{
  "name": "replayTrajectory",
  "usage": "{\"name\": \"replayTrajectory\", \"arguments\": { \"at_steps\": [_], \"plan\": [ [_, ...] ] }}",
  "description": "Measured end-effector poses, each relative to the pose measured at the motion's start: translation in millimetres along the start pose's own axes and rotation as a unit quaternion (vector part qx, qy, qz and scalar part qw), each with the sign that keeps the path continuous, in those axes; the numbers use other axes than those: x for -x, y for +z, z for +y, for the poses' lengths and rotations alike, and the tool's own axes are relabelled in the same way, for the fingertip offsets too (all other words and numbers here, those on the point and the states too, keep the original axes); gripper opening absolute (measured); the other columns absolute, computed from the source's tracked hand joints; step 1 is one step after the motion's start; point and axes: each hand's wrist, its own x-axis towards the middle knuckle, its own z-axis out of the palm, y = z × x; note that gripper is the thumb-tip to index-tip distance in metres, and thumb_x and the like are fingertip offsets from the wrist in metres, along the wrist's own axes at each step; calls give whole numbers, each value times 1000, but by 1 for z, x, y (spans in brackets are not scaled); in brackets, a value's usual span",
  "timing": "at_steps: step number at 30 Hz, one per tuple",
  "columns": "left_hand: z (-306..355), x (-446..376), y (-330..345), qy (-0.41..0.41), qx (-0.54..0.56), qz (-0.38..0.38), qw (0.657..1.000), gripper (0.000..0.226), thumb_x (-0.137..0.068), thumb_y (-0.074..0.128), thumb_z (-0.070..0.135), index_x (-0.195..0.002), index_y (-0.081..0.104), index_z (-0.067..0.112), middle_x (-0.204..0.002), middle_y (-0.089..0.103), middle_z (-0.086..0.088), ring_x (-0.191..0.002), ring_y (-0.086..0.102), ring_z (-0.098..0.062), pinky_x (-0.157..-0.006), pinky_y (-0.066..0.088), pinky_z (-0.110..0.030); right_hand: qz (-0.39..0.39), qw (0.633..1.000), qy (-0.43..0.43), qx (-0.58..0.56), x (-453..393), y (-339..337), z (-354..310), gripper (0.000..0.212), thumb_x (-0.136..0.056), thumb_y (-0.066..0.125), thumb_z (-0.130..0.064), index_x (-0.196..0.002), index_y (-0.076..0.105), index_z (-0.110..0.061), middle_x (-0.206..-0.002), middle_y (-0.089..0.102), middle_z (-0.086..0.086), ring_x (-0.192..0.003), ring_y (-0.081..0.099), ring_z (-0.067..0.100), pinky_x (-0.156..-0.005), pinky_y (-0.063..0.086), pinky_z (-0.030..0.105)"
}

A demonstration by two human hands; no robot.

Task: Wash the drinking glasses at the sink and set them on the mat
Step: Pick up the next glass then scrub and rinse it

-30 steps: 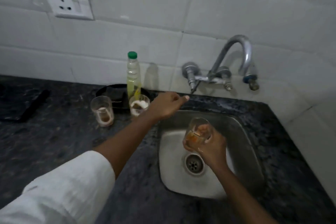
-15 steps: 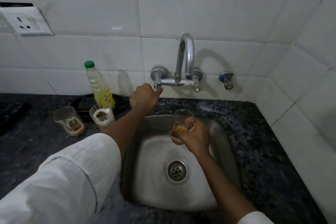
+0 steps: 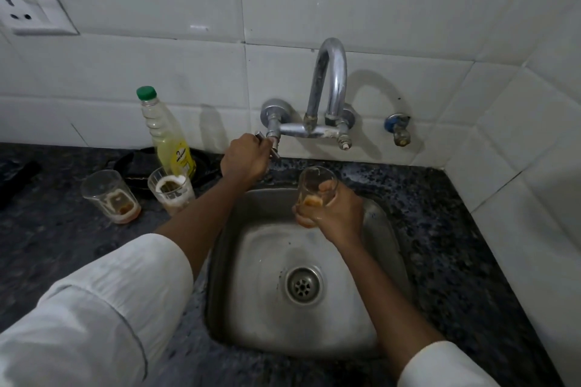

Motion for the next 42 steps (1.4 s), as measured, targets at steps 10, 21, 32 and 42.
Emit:
{"name": "replayTrajectory", "arguments": {
  "at_steps": [10,21,32,42],
  "plan": [
    [3,22,-1,-47,143,-27,988,48,-99,45,49,-88,72,11,-85,73,-11,-72,67,-26,-69,54,-40,15,1000,-3,6,3,-5,-5,50,-50,94,-31,-84,59,-25,-71,55,-20,-64,50,-10,-51,34,6],
    [0,124,80,-308,713,-246,580,53,-99,41,47,-126,61,6,-110,72,-18,-99,70,-29,-80,60,-41,-3,1000,23,-11,13,7,-1,42,-60,86,-41,-83,52,-34,-95,66,-5,-91,64,15,-79,54,35],
    [-12,92,69,-299,584,-321,683,57,-92,57,53,-123,60,5,-99,72,-14,-82,67,-20,-69,60,-32,-277,840,-310,348,-15,-39,1,17,-91,55,-27,-95,66,-16,-91,64,0,-83,59,16,-71,53,39],
    [-26,80,76,-280,589,-312,691,50,-88,66,44,-115,65,2,-105,71,-18,-91,71,-27,-77,61,-39,-292,813,-327,382,-13,-18,3,15,-86,55,-7,-76,48,-16,-80,48,-1,-68,48,12,-57,36,23]
  ]
}}
